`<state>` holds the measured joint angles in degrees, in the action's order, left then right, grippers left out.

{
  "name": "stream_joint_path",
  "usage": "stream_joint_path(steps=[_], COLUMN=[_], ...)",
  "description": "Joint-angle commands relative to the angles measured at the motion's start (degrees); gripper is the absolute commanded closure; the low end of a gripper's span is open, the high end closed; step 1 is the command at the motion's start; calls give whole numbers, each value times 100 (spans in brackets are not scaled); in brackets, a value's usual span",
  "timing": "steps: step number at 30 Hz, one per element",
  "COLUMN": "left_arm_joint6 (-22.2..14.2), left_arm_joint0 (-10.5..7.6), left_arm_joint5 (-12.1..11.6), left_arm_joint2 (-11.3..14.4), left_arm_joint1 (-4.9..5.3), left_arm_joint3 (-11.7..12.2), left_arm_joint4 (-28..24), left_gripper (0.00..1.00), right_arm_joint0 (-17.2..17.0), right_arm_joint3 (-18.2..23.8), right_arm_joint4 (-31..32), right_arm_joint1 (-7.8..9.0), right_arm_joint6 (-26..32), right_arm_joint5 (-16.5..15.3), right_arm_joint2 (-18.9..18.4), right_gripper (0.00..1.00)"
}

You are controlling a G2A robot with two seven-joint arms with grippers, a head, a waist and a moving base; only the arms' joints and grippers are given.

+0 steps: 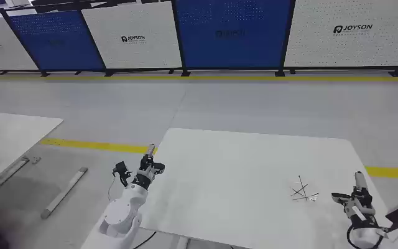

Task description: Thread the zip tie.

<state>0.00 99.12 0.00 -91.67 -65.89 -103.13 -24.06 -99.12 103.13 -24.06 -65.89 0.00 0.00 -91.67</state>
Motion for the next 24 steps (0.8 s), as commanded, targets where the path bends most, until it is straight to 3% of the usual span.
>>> stream_joint_path(steps=[1, 2, 3, 4, 5, 6, 7, 14, 21, 24], left_arm_joint6=[0, 0, 0, 0, 0, 0, 0, 0, 0, 0], left_arm_joint0=[0, 0, 0, 0, 0, 0, 0, 0, 0, 0], left_arm_joint5=[0, 0, 0, 0, 0, 0, 0, 0, 0, 0], left_arm_joint2=[0, 0, 0, 0, 0, 0, 0, 0, 0, 0], left_arm_joint1=[0, 0, 0, 0, 0, 0, 0, 0, 0, 0], left_arm_joint3=[0, 0, 0, 0, 0, 0, 0, 0, 0, 0], left_arm_joint4=[0, 0, 0, 0, 0, 0, 0, 0, 0, 0], left_gripper=[0, 22, 22, 22, 0, 22, 0, 0, 0, 0], right_arm_joint0=[0, 0, 0, 0, 0, 0, -8, -150, -22, -22], right_arm_joint3=[0, 0, 0, 0, 0, 0, -22, -107, -268, -268], right_arm_joint4=[0, 0, 0, 0, 0, 0, -14, -176, 203, 203], right_arm_joint1=[0, 0, 0, 0, 0, 0, 0, 41, 195, 195], right_arm_joint6=[0, 0, 0, 0, 0, 0, -11, 845, 2535, 2535], right_arm_joint5=[0, 0, 0, 0, 0, 0, -13, -228, -51, -51], right_arm_joint2=[0, 0, 0, 0, 0, 0, -27, -484, -1116, -1116], right_gripper=[0, 22, 0, 22, 0, 0, 0, 0, 0, 0])
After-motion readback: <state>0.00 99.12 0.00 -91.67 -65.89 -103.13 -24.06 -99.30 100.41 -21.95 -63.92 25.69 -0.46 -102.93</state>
